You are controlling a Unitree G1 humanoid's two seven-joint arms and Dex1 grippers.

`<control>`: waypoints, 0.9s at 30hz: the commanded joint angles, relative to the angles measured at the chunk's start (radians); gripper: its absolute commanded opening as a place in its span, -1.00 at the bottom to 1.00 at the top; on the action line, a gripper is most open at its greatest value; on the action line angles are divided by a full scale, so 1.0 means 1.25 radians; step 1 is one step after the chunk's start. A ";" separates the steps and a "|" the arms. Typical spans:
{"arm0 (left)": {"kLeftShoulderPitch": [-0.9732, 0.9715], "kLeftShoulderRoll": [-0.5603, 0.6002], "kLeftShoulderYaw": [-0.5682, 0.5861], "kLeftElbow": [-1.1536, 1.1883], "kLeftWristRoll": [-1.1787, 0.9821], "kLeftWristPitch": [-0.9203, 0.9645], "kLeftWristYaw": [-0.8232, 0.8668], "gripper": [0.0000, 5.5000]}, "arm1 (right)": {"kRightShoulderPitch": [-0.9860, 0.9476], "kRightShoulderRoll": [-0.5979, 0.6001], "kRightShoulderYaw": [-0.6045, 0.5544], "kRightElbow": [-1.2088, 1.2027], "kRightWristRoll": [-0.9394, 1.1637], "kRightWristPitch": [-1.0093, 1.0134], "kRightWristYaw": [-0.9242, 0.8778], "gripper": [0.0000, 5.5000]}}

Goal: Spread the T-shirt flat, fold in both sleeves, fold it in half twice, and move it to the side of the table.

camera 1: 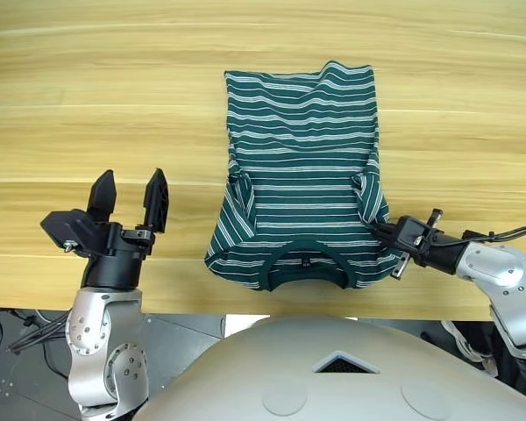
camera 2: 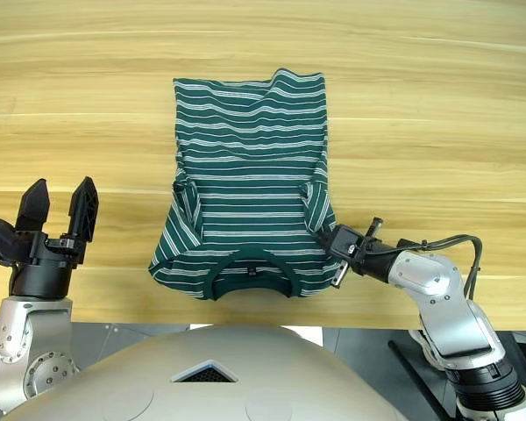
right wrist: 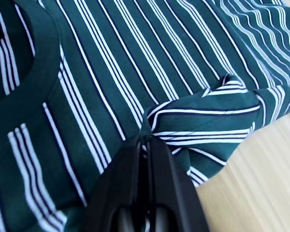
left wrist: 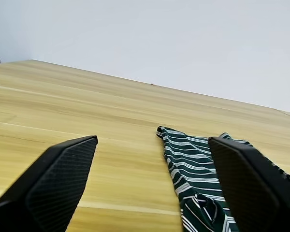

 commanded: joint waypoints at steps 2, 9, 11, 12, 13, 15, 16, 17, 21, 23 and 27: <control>0.018 -0.009 -0.033 0.003 0.018 -0.007 -0.016 0.55 | -0.040 0.075 -0.008 0.002 0.041 0.033 -0.037 -0.99; 0.018 -0.011 -0.039 0.010 0.023 -0.007 -0.015 0.55 | -0.053 0.089 -0.021 -0.027 0.126 0.126 -0.014 -0.99; 0.014 -0.009 -0.034 0.010 0.022 -0.005 -0.013 0.55 | -0.048 0.082 -0.018 -0.030 0.127 0.137 -0.008 -0.99; 0.013 -0.007 -0.030 0.009 0.022 -0.004 -0.011 0.55 | -0.043 0.073 -0.012 -0.031 0.122 0.137 0.000 -0.99; 0.012 -0.006 -0.028 0.009 0.021 -0.003 -0.010 0.55 | -0.037 0.065 -0.006 -0.032 0.116 0.137 0.005 -0.99; 0.010 -0.005 -0.024 0.009 0.022 -0.002 -0.009 0.55 | -0.027 0.036 0.015 -0.027 0.092 0.118 0.021 -0.99; 0.009 -0.005 -0.024 0.009 0.023 -0.001 -0.008 0.55 | -0.023 0.022 0.027 -0.022 0.074 0.105 0.026 -0.99; 0.007 -0.005 -0.024 0.010 0.023 0.001 -0.008 0.55 | -0.021 0.015 0.033 -0.018 0.064 0.096 0.027 -0.87; 0.003 -0.005 -0.027 0.015 0.030 0.003 -0.007 0.55 | -0.023 0.034 0.023 -0.022 0.101 0.097 0.033 -0.65; 0.003 -0.005 -0.030 0.014 0.031 0.003 -0.008 0.55 | -0.026 0.061 0.000 -0.026 0.165 0.123 0.041 -0.55; 0.007 -0.005 -0.037 0.016 0.036 0.001 -0.014 0.55 | -0.040 0.107 -0.055 -0.017 0.290 0.191 0.039 -0.31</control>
